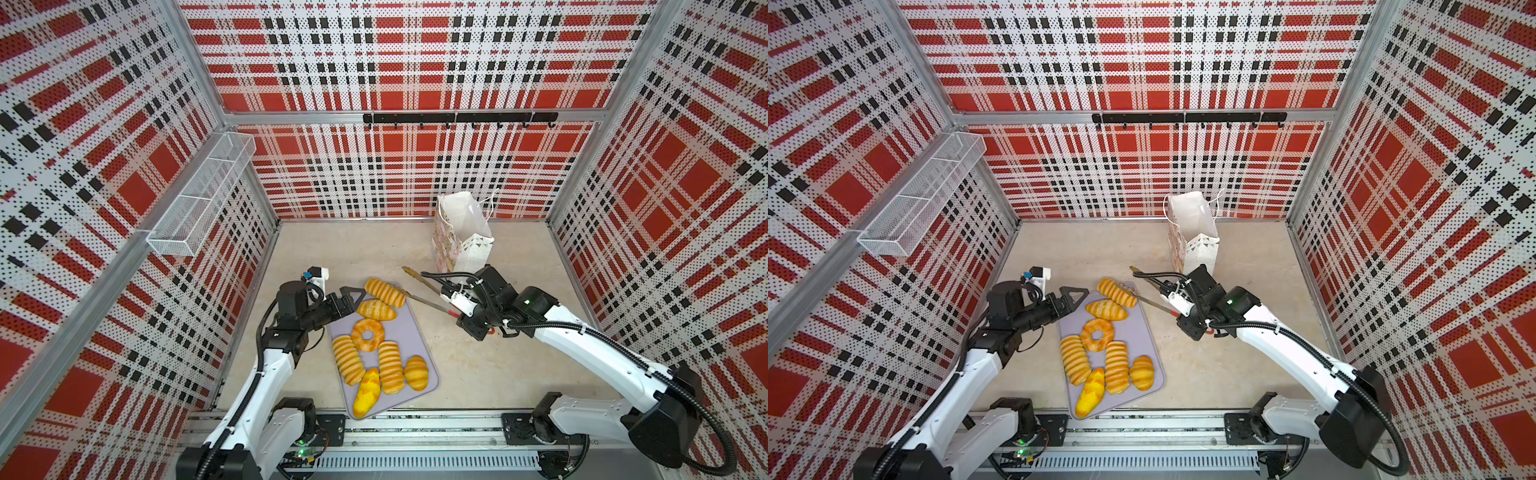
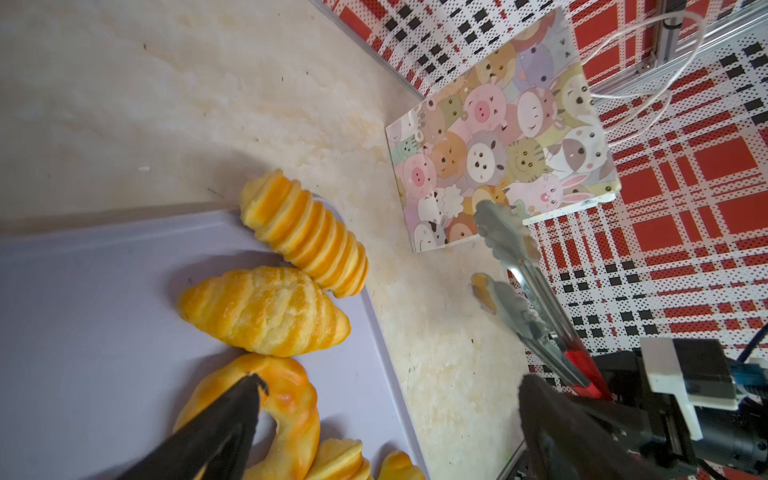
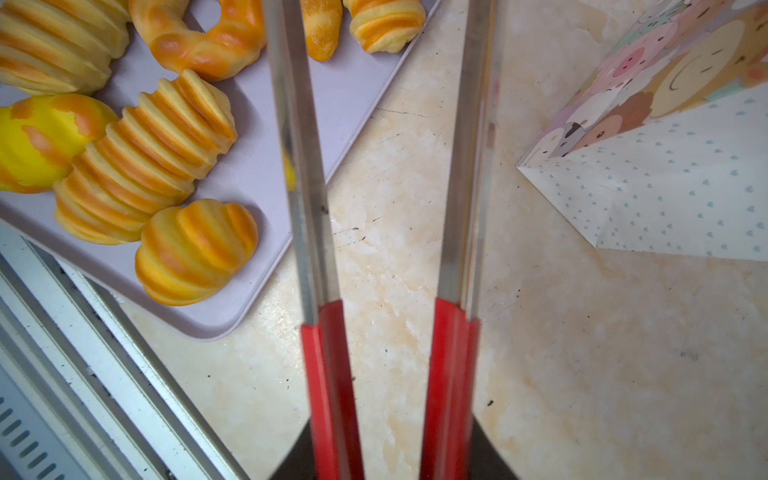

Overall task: Place the fake bread into the paper bag
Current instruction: 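Move the empty tongs with the right gripper back over the tray, then close the tongs on the ridged spiral bun with the right gripper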

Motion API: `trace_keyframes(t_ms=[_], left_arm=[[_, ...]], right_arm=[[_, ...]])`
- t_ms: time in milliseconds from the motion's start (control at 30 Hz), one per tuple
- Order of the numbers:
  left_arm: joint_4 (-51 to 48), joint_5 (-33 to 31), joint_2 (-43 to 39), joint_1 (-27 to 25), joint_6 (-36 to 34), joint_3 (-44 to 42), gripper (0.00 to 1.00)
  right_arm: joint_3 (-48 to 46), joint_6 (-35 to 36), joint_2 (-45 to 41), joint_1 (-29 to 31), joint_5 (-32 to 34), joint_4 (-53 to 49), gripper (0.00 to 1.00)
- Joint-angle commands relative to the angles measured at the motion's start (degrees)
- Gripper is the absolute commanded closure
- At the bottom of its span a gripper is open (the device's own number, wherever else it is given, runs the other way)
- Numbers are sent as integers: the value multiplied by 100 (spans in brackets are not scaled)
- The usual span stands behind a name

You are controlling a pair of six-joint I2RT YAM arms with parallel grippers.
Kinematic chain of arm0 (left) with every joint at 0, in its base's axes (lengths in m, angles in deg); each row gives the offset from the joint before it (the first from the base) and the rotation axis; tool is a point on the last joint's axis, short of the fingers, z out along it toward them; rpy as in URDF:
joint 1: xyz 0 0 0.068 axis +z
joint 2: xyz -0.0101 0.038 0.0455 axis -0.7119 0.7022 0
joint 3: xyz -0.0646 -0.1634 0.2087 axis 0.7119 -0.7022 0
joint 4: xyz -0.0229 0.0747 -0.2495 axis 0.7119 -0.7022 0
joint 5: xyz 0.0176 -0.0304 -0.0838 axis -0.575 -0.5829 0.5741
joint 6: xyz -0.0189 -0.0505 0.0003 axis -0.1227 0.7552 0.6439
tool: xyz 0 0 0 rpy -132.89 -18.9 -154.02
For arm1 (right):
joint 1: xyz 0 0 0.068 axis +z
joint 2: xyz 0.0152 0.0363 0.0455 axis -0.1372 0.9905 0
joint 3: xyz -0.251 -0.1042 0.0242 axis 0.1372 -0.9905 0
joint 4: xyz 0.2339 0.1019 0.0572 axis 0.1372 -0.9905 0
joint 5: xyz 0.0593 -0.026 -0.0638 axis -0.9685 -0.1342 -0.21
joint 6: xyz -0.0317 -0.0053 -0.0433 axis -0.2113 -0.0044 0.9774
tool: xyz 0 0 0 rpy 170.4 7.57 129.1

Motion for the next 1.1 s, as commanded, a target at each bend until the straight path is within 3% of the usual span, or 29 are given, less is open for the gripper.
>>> trace_keyframes(t_ms=[0,1067], left_arm=[[411,200,132,77,90,14,1],[-113,-196,389,-99,-122,61,1]], right_arm=[[279,317,189,30,104,141,67],[810,438,1930,102,339,363,67]])
